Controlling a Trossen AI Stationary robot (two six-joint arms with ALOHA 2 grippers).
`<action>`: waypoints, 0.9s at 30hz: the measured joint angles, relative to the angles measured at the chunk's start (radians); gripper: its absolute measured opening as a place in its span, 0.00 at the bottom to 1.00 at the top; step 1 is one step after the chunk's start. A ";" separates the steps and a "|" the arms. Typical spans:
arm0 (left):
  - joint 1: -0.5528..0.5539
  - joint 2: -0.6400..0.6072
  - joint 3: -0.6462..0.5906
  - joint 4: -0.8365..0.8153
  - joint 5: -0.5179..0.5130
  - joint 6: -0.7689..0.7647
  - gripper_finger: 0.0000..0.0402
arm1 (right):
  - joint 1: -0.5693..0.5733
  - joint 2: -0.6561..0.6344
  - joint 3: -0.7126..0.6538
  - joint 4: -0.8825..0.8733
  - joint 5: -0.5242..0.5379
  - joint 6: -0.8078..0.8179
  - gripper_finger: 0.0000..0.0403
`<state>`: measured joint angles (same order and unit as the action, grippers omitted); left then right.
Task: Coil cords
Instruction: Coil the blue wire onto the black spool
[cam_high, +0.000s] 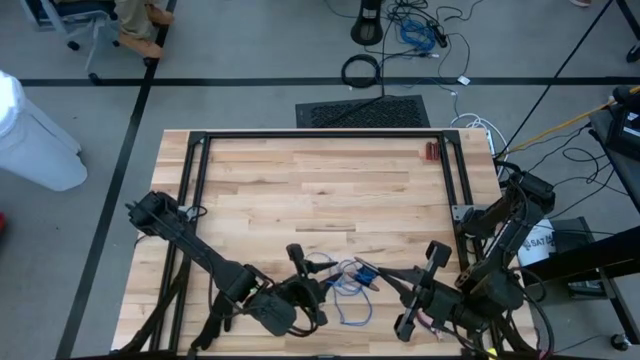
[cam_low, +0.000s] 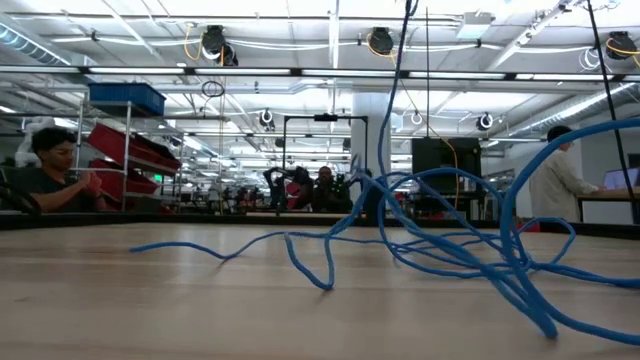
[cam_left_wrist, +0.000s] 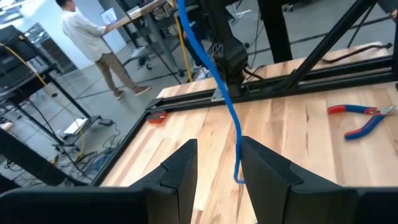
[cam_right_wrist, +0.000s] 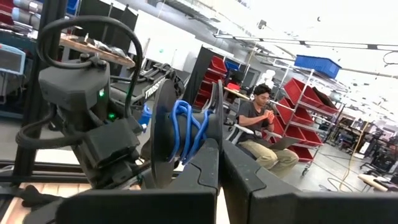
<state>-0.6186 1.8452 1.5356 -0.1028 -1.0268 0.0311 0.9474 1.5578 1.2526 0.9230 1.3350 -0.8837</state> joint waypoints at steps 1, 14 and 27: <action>0.000 -0.004 0.000 -0.001 0.007 0.000 0.32 | 0.000 0.000 0.000 0.001 0.000 -0.003 0.00; 0.002 -0.010 0.001 0.018 0.098 -0.025 0.32 | 0.002 0.000 0.000 0.001 -0.001 0.002 0.00; 0.008 -0.010 0.001 0.019 0.137 -0.026 0.32 | 0.003 0.000 0.000 0.001 -0.002 0.000 0.00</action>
<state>-0.6102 1.8351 1.5364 -0.0841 -0.8902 0.0050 0.9504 1.5578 1.2526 0.9237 1.3334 -0.8833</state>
